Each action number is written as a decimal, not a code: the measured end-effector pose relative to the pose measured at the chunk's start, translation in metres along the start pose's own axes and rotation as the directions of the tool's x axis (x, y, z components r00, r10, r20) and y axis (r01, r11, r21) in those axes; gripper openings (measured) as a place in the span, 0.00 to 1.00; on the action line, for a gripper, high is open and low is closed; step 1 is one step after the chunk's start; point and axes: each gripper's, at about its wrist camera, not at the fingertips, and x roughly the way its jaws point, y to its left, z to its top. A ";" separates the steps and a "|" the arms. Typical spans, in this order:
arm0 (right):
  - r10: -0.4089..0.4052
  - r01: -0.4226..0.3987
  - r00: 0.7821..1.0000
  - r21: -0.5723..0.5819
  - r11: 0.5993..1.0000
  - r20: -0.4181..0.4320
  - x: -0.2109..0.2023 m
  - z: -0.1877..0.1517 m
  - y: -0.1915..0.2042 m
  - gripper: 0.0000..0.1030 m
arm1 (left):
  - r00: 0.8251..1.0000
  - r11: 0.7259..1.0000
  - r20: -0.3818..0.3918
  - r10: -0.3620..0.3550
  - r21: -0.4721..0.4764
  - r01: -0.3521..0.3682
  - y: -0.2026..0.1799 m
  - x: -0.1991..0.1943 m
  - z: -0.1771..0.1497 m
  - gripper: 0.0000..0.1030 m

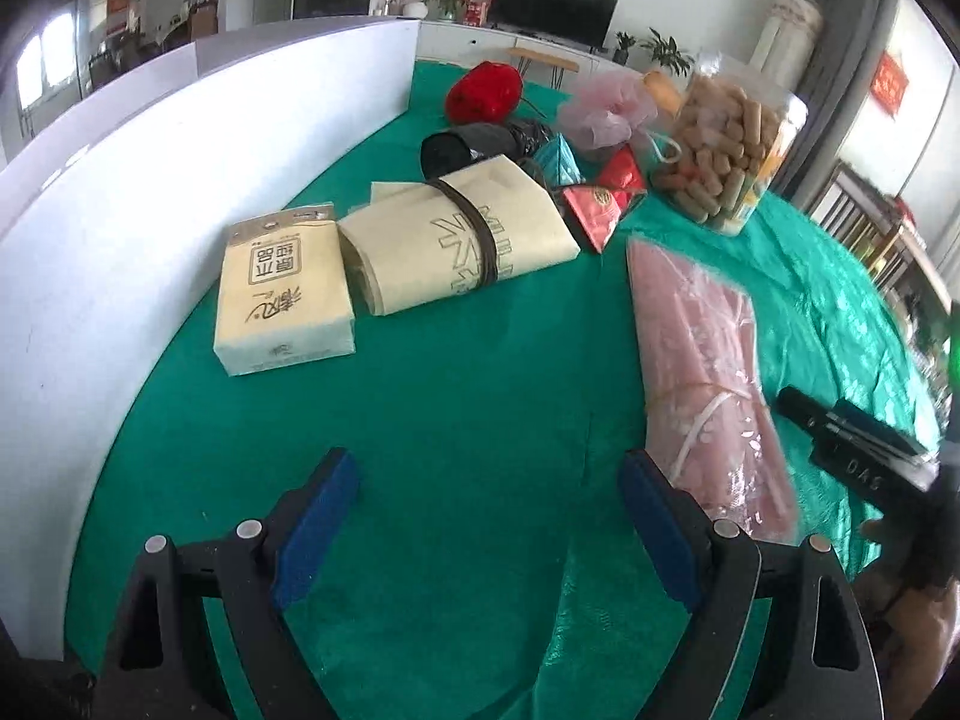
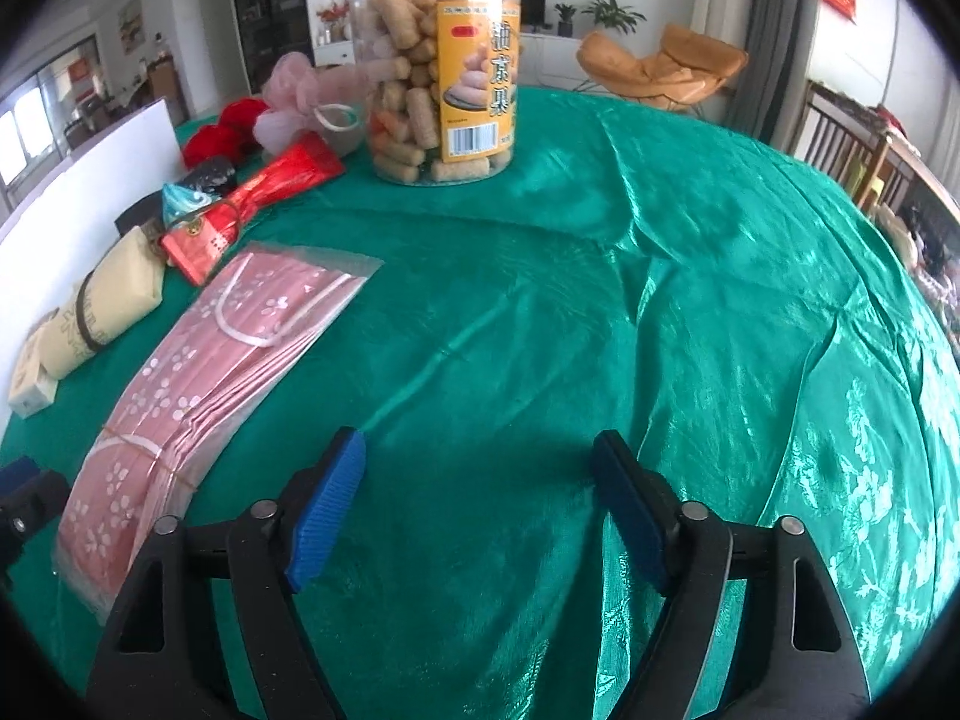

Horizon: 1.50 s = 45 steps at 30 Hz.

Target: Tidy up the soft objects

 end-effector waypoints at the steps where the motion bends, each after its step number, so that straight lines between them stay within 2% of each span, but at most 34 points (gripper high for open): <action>1: -0.001 0.001 1.000 -0.001 1.000 0.000 0.000 0.000 0.000 0.80 | 1.000 1.000 -0.002 0.014 0.015 -0.014 -0.003 0.000 0.000 0.85; 4: 0.002 -0.002 1.000 0.003 1.000 -0.002 0.000 0.000 -0.001 0.80 | 0.999 0.998 -0.007 0.040 0.040 -0.039 -0.008 0.003 -0.001 0.86; 13: 0.001 -0.001 1.000 0.004 1.000 -0.001 0.000 0.000 0.000 0.80 | 0.999 0.998 -0.011 0.041 0.045 -0.041 -0.007 0.003 -0.002 0.89; 20: 0.007 -0.007 1.000 0.010 1.000 -0.001 0.000 0.000 -0.001 0.81 | 0.999 0.999 -0.001 0.042 0.000 -0.042 0.003 0.000 -0.002 0.89; 25: 0.010 -0.010 1.000 0.014 1.000 -0.003 0.000 -0.001 -0.002 0.82 | 0.996 0.996 -0.009 0.083 0.043 -0.083 -0.004 0.004 -0.003 0.90; 36: 0.010 -0.010 1.000 0.014 1.000 -0.003 0.000 -0.001 -0.002 0.82 | 0.992 0.989 -0.016 0.125 0.088 -0.123 -0.011 0.009 -0.004 0.94; 45: 0.010 -0.010 1.000 0.014 1.000 -0.002 0.000 -0.001 -0.002 0.82 | 0.990 0.988 -0.013 0.138 0.077 -0.137 -0.010 0.010 -0.003 0.94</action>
